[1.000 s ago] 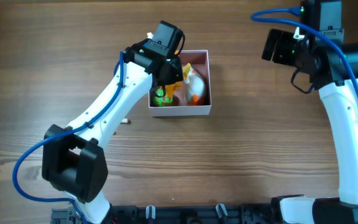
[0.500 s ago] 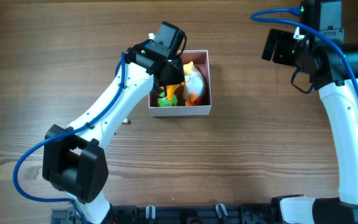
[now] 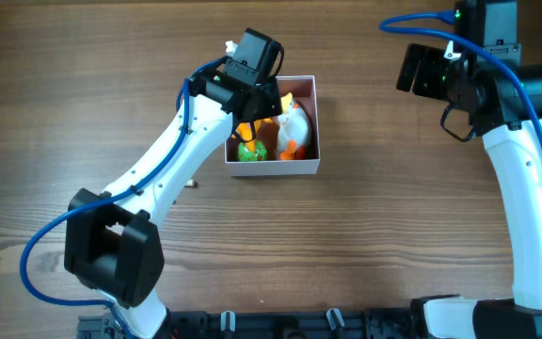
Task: Pack container
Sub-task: 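Lower the dinosaur into the box beside the duck with the left gripper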
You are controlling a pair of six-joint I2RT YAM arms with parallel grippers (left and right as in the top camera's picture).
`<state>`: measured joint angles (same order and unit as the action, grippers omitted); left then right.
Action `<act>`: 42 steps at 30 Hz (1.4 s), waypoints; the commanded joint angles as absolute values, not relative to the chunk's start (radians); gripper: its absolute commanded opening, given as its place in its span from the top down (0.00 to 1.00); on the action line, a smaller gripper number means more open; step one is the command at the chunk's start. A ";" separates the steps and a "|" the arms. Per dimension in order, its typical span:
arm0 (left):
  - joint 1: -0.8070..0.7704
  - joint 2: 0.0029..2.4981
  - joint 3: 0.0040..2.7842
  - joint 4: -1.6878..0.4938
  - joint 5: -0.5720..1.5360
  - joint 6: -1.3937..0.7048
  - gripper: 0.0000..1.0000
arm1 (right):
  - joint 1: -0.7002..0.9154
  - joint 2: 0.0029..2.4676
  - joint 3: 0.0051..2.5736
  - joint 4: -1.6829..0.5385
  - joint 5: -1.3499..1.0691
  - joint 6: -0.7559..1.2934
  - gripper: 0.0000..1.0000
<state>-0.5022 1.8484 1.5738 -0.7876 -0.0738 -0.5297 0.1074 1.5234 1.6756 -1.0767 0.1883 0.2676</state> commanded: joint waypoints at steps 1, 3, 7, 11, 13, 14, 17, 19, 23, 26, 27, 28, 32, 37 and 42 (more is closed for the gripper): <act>-0.500 1.862 1.575 -0.785 -0.194 -0.528 0.96 | 0.107 1.530 1.676 -1.074 0.202 0.262 0.00; -0.500 1.876 1.575 -0.786 -0.200 -0.527 0.95 | 0.107 1.530 1.676 -1.074 0.203 0.262 0.00; -0.500 1.919 1.575 -0.793 -0.200 -0.528 0.92 | 0.107 1.530 1.676 -1.074 0.202 0.262 0.00; -0.500 1.971 1.575 -0.808 -0.212 -0.528 0.92 | 0.107 1.530 1.676 -1.074 0.202 0.263 0.00; -0.500 1.997 1.575 -0.820 -0.211 -0.528 0.93 | 0.107 1.530 1.676 -1.074 0.202 0.262 0.00; -0.500 2.008 1.575 -0.831 -0.204 -0.529 0.96 | 0.107 1.530 1.676 -1.074 0.203 0.262 0.00; -0.509 2.008 1.575 -0.852 -0.148 -0.528 0.96 | 0.107 1.530 1.676 -1.074 0.202 0.262 0.00; -0.520 1.992 1.575 -0.850 -0.127 -0.528 0.96 | 0.107 1.530 1.676 -1.074 0.202 0.262 0.00; -0.550 1.950 1.575 -0.837 -0.101 -0.528 0.96 | 0.107 1.530 1.676 -1.074 0.202 0.262 0.00; -0.573 1.917 1.575 -0.818 -0.102 -0.528 0.96 | 0.107 1.530 1.676 -1.074 0.202 0.262 0.00; -0.576 1.909 1.575 -0.811 -0.102 -0.528 0.96 | 0.107 1.530 1.676 -1.074 0.202 0.262 0.00; -0.579 1.892 1.575 -0.802 -0.102 -0.528 0.96 | 0.107 1.530 1.676 -1.074 0.202 0.262 0.00; -0.578 1.819 1.575 -0.780 -0.113 -0.528 0.96 | 0.107 1.530 1.676 -1.074 0.202 0.263 0.00; -0.578 1.759 1.575 -0.813 -0.297 -0.528 0.94 | 0.107 1.530 1.676 -1.074 0.202 0.262 0.00; -0.578 1.781 1.575 -0.919 -0.339 -0.528 0.58 | 0.107 1.530 1.676 -1.074 0.203 0.262 0.00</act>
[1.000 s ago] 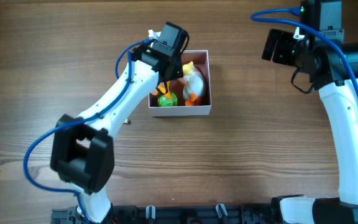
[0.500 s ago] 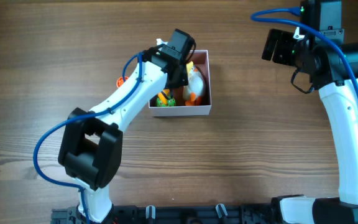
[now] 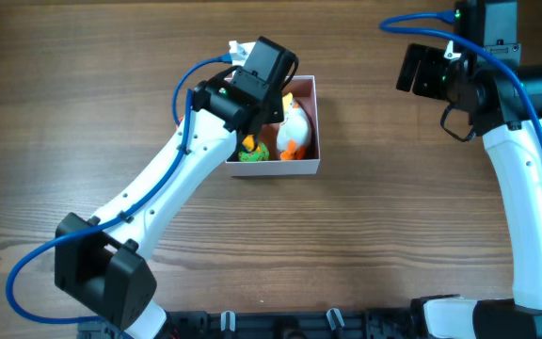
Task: Pack container
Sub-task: 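Lower the dinosaur into the box beside the duck with the left gripper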
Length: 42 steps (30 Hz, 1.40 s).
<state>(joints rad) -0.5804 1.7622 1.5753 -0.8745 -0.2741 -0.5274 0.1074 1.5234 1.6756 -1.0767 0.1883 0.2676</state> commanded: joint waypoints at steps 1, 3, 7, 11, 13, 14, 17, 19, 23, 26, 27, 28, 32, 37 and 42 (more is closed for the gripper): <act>-0.577 1.789 1.575 -0.927 -0.339 -0.528 0.43 | 0.107 1.530 1.676 -1.074 0.202 0.262 0.00; -0.570 1.818 1.575 -0.933 -0.338 -0.529 0.37 | 0.107 1.530 1.676 -1.074 0.202 0.263 0.00; -0.546 1.869 1.575 -0.935 -0.330 -0.529 0.36 | 0.107 1.530 1.676 -1.074 0.202 0.263 0.00; -0.537 1.899 1.575 -0.932 -0.326 -0.529 0.35 | 0.107 1.530 1.676 -1.074 0.203 0.262 0.00; -0.537 1.899 1.575 -0.932 -0.326 -0.529 0.31 | 0.107 1.530 1.676 -1.074 0.202 0.262 0.00; -0.537 1.899 1.575 -0.932 -0.326 -0.529 0.30 | 0.107 1.530 1.676 -1.074 0.202 0.262 0.00; -0.537 1.899 1.575 -0.925 -0.291 -0.528 0.28 | 0.107 1.530 1.676 -1.074 0.203 0.262 0.00; -0.537 1.901 1.575 -0.916 -0.262 -0.528 0.29 | 0.107 1.530 1.676 -1.074 0.202 0.262 0.00; -0.537 1.921 1.575 -0.913 -0.251 -0.518 0.53 | 0.107 1.530 1.676 -1.074 0.202 0.262 0.00; -0.537 1.936 1.575 -0.915 -0.251 -0.446 0.51 | 0.107 1.530 1.676 -1.074 0.202 0.262 0.00; -0.537 1.938 1.575 -0.918 -0.251 -0.445 0.44 | 0.107 1.530 1.676 -1.074 0.202 0.262 0.00; -0.537 1.938 1.575 -0.918 -0.251 -0.445 0.39 | 0.107 1.530 1.676 -1.074 0.202 0.263 0.00; -0.537 1.938 1.575 -0.929 -0.251 -0.445 0.39 | 0.107 1.530 1.676 -1.074 0.202 0.262 0.00; -0.537 1.938 1.575 -0.934 -0.251 -0.445 0.67 | 0.107 1.530 1.676 -1.073 0.202 0.262 0.00; -0.538 1.938 1.575 -0.941 -0.251 -0.445 0.96 | 0.107 1.530 1.676 -1.073 0.202 0.263 0.00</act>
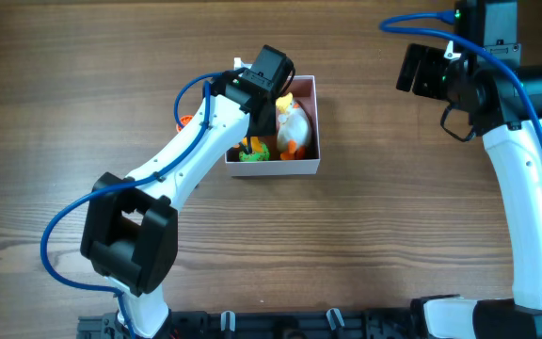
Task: Pack container
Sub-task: 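Lower the dinosaur into the box beside the duck with the left gripper, then open the left gripper and withdraw it from the box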
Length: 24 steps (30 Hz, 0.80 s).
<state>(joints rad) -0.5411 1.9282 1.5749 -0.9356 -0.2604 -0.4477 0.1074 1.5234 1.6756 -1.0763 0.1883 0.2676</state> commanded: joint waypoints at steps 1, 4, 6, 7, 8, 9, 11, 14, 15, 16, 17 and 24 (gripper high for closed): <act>-0.538 1.938 1.575 -0.941 -0.251 -0.445 0.96 | 0.107 1.530 1.676 -1.073 0.202 0.262 0.00; -0.537 1.925 1.578 -0.925 -0.252 -0.445 0.96 | 0.107 1.530 1.676 -1.073 0.202 0.262 0.00; -0.537 1.906 1.588 -0.909 -0.251 -0.445 0.96 | 0.107 1.530 1.676 -1.073 0.202 0.262 0.00; -0.540 1.896 1.593 -0.904 -0.251 -0.445 0.96 | 0.107 1.530 1.676 -1.073 0.202 0.262 0.00; -0.544 1.888 1.600 -0.900 -0.251 -0.445 0.96 | 0.107 1.530 1.676 -1.073 0.202 0.262 0.00; -0.547 1.881 1.610 -0.898 -0.251 -0.445 0.96 | 0.107 1.530 1.676 -1.073 0.202 0.262 0.00; -0.555 1.863 1.641 -0.893 -0.251 -0.445 0.96 | 0.107 1.530 1.676 -1.073 0.203 0.262 0.00; -0.570 1.837 1.667 -0.865 -0.251 -0.446 0.96 | 0.107 1.530 1.676 -1.073 0.202 0.262 0.00; -0.577 1.829 1.670 -0.851 -0.250 -0.449 0.96 | 0.107 1.530 1.676 -1.073 0.202 0.262 0.00; -0.587 1.823 1.670 -0.840 -0.247 -0.450 0.96 | 0.107 1.530 1.676 -1.073 0.202 0.262 0.00; -0.593 1.823 1.670 -0.835 -0.239 -0.450 0.96 | 0.107 1.530 1.676 -1.073 0.202 0.263 0.00; -0.607 1.865 1.646 -0.834 -0.193 -0.463 0.96 | 0.107 1.530 1.676 -1.073 0.202 0.262 0.00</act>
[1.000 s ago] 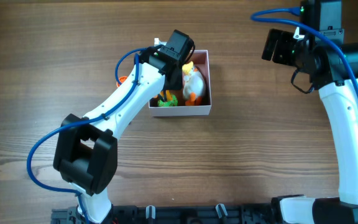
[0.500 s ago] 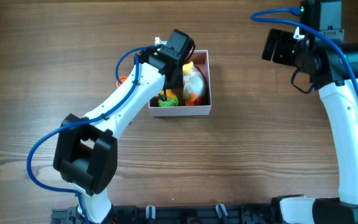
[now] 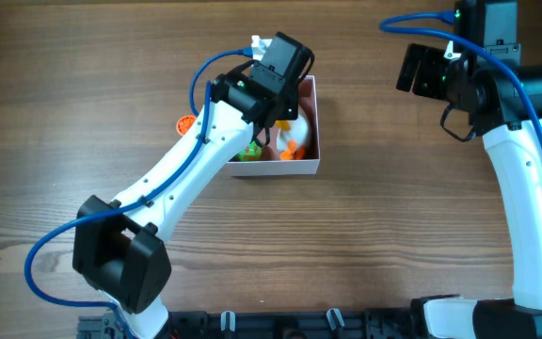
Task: Pack container
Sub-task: 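Open the left gripper and withdraw it from the box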
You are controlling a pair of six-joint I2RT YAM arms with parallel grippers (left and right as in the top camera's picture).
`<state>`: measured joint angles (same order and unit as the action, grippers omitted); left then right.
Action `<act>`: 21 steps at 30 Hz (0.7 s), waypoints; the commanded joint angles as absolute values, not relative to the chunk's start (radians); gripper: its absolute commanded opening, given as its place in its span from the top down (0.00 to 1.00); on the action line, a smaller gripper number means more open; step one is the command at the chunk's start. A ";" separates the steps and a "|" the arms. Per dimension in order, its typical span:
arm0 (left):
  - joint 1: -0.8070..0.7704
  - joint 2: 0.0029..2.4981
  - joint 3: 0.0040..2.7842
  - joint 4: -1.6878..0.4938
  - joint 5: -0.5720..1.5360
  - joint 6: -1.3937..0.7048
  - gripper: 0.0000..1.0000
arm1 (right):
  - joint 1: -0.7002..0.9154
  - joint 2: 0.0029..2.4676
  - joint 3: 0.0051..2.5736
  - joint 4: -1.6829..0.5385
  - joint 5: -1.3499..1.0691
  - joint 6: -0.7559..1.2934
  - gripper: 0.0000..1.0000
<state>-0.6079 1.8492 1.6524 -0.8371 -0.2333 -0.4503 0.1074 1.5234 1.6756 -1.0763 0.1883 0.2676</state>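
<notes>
The white box (image 3: 308, 168) sits in the middle of the table. It holds a white and orange toy (image 3: 295, 143) and a green toy (image 3: 249, 152). My left arm reaches over the box. Its wrist and gripper (image 3: 273, 121) point down into the box's far middle and cover much of the inside. The fingers are hidden under the wrist, so whether they hold anything cannot be told. My right gripper (image 3: 420, 71) hangs at the far right, well away from the box, seen from behind.
A small orange object (image 3: 184, 122) lies on the wooden table just left of my left arm, outside the box. The blue cable loops along the left arm. The right arm's base stands at the right edge.
My left wrist has shifted a little to the right and farther over the box, now covering more of the white toy. The right arm has not moved.
My left gripper stood over the box's left half, above the orange and green toys. Then it sat lower over the box's middle. Later the arm had swung, baring a small orange object on the table left of it. Now the wrist is over the box's far middle.
</notes>
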 commanded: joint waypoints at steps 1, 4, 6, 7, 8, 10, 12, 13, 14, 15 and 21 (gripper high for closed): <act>-0.607 1.890 1.632 -0.834 -0.164 -0.464 0.96 | 0.107 1.530 1.676 -1.073 0.202 0.262 0.00; -0.607 1.954 1.605 -0.833 -0.138 -0.484 0.96 | 0.107 1.530 1.676 -1.071 0.202 0.263 0.00; -0.609 2.007 1.595 -0.832 -0.126 -0.484 0.96 | 0.107 1.530 1.676 -1.071 0.202 0.262 0.00; -0.610 2.038 1.593 -0.833 -0.120 -0.483 0.96 | 0.107 1.530 1.676 -1.070 0.202 0.263 0.00; -0.614 2.061 1.590 -0.834 -0.109 -0.483 0.96 | 0.107 1.530 1.676 -1.070 0.202 0.262 0.00; -0.619 2.088 1.589 -0.838 -0.094 -0.483 0.96 | 0.107 1.530 1.676 -1.070 0.202 0.262 0.00; -0.628 2.095 1.589 -0.850 -0.094 -0.482 0.96 | 0.107 1.530 1.676 -1.070 0.202 0.263 0.00; -0.630 2.093 1.589 -0.855 -0.094 -0.480 0.96 | 0.107 1.530 1.676 -1.070 0.202 0.262 0.00; -0.630 2.089 1.589 -0.864 -0.094 -0.479 0.96 | 0.107 1.530 1.676 -1.070 0.202 0.262 0.00; -0.630 2.084 1.590 -0.873 -0.094 -0.479 0.96 | 0.107 1.530 1.676 -1.070 0.202 0.262 0.00; -0.630 1.990 1.611 -0.880 -0.110 -0.475 0.96 | 0.107 1.530 1.676 -1.070 0.202 0.263 0.00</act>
<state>-0.6216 2.0636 1.6073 -0.8715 -0.1291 -0.4728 0.1074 1.5234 1.6756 -1.0740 0.1883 0.2676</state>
